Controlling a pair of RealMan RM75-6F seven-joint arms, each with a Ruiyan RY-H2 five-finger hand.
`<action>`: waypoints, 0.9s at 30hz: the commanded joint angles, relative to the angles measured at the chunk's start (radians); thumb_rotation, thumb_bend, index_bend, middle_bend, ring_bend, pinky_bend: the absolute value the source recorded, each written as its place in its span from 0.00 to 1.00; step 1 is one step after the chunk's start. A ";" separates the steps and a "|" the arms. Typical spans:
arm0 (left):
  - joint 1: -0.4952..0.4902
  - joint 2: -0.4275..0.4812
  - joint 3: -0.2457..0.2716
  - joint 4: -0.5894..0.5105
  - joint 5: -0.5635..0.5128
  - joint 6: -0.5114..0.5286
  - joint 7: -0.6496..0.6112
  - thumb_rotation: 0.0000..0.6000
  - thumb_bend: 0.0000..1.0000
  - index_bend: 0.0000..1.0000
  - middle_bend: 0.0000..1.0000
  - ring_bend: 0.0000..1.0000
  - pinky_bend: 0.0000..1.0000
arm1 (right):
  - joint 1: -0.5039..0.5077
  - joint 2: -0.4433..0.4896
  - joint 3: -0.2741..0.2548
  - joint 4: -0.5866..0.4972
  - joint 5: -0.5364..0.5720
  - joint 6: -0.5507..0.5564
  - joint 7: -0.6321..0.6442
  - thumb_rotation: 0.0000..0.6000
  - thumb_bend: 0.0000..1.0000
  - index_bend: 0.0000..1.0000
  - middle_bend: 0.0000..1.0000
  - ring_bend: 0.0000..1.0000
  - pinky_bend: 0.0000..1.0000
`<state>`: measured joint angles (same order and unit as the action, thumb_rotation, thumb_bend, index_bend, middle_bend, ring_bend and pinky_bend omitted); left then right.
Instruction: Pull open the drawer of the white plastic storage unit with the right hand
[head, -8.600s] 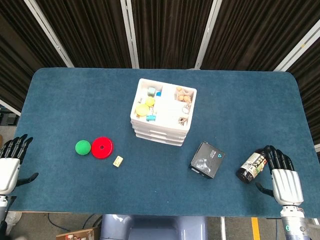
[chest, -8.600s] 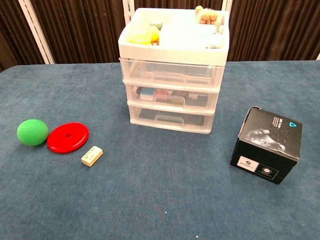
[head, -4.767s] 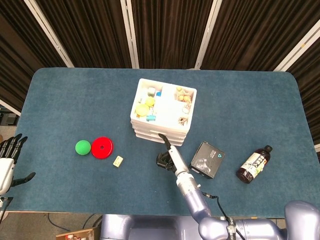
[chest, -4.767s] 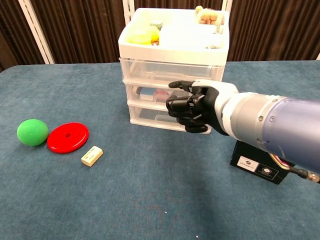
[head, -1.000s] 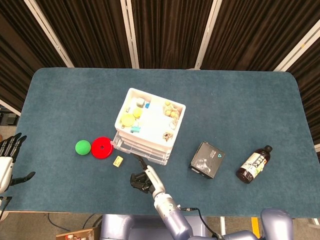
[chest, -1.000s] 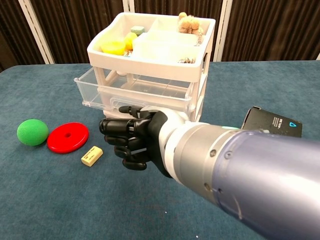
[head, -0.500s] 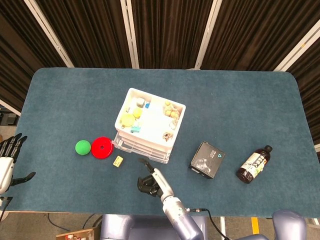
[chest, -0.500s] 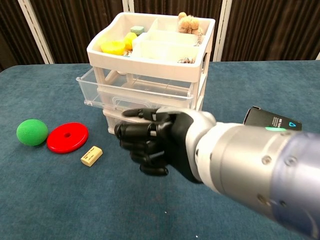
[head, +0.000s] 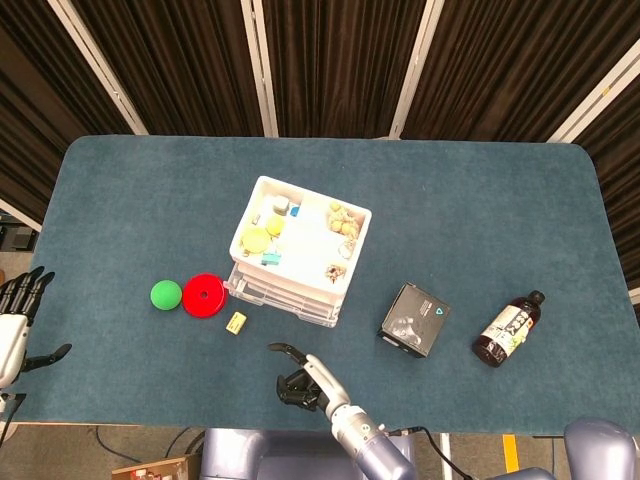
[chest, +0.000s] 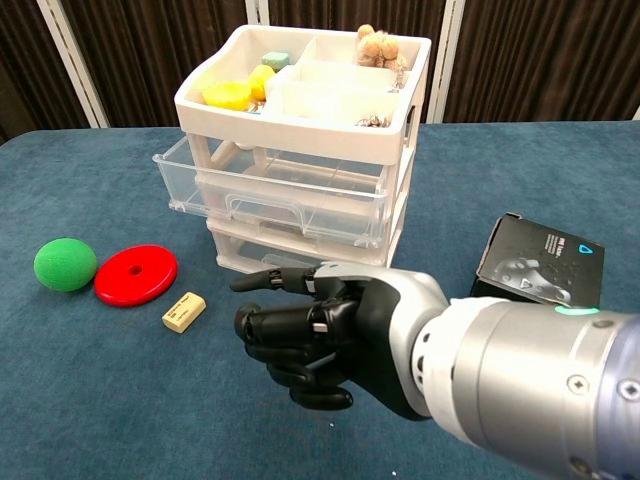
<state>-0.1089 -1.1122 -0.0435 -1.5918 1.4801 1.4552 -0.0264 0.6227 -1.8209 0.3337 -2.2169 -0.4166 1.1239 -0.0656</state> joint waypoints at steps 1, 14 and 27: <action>0.000 0.001 0.000 0.000 0.001 0.000 -0.001 1.00 0.00 0.04 0.00 0.00 0.07 | 0.005 0.018 0.002 0.008 0.011 -0.022 0.008 1.00 0.69 0.16 0.93 0.86 0.96; 0.000 0.000 0.001 -0.001 -0.001 -0.002 0.003 1.00 0.00 0.04 0.00 0.00 0.07 | 0.031 0.154 -0.015 0.003 0.053 -0.143 0.009 1.00 0.69 0.21 0.93 0.86 0.96; 0.001 -0.001 -0.001 -0.004 -0.005 -0.002 0.006 1.00 0.00 0.04 0.00 0.00 0.07 | 0.090 0.283 -0.031 -0.031 0.014 -0.199 -0.032 1.00 0.70 0.29 0.95 0.87 0.96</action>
<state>-0.1083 -1.1128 -0.0438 -1.5959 1.4752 1.4532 -0.0207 0.6994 -1.5529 0.2989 -2.2449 -0.4033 0.9320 -0.0880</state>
